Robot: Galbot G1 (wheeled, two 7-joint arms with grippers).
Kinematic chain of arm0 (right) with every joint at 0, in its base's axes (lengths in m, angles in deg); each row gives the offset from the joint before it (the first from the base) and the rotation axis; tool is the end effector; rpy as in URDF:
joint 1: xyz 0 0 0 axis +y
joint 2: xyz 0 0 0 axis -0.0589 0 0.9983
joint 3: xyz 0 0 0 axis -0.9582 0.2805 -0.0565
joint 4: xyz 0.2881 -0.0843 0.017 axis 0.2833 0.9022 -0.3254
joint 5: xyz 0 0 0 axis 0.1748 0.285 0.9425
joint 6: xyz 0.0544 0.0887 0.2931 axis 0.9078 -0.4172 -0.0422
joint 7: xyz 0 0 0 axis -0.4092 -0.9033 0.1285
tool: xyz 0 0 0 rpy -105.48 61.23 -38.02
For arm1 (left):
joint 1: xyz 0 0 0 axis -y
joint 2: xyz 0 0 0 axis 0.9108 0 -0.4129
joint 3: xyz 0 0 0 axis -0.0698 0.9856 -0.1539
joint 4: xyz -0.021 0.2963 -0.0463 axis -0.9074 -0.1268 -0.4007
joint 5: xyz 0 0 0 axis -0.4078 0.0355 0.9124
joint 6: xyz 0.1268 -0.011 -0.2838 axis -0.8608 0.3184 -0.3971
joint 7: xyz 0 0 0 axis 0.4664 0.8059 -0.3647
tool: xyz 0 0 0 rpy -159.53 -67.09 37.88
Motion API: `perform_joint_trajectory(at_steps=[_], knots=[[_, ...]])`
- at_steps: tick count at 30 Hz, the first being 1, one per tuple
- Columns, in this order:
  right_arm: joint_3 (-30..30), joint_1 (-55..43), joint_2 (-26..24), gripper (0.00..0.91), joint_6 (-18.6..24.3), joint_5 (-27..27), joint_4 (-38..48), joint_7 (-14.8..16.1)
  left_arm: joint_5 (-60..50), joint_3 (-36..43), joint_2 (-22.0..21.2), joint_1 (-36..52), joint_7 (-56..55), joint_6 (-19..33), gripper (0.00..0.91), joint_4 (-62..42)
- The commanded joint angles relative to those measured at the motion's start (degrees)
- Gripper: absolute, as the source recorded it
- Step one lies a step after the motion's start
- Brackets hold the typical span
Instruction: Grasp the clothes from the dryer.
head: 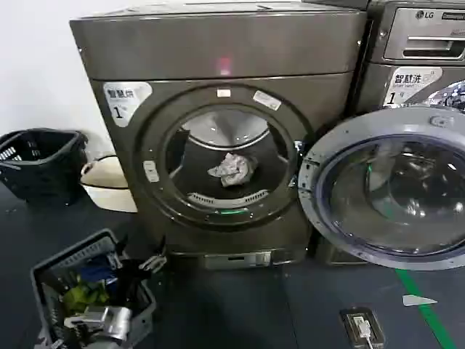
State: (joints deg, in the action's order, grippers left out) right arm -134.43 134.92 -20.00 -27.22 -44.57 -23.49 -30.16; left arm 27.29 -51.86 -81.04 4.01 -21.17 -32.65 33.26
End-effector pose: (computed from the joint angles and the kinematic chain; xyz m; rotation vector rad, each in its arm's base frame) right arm -0.1024 -0.3492 0.0717 1.5686 2.0364 -0.6440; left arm 0.1985 0.0475 -0.2351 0.0712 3.0489 0.0688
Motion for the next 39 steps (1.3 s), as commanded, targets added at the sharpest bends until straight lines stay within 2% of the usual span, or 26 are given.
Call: perform_joint_trajectory(at_steps=[1, 7, 11, 15, 39], knots=[[-0.01, 0.04, 0.02, 0.907, -0.33, -0.2, 0.62, -0.98, -0.09, 0.12, -0.1, -0.04, -1.3, -0.04, 0.907, 0.29], [-0.32, -0.03, -0.09, 0.907, -0.6, 0.21, 0.66, -1.88, -0.4, 0.17, -0.18, -0.29, -2.12, -0.27, 0.907, 0.82], [-0.88, 0.08, -0.29, 0.907, -3.77, 0.18, 1.09, -3.64, -0.49, 0.27, -0.26, -0.44, -2.21, -0.47, 0.907, 1.19], [-0.91, -0.03, -0.16, 0.907, -4.84, 0.09, 0.8, -2.9, -1.24, 0.33, -0.36, -0.51, -2.3, -0.21, 0.907, 1.28], [0.6, -1.01, -0.19, 0.907, -4.45, -0.11, 0.22, -1.61, -1.53, 0.24, -0.37, -0.79, -2.47, -0.54, 0.907, 1.78]])
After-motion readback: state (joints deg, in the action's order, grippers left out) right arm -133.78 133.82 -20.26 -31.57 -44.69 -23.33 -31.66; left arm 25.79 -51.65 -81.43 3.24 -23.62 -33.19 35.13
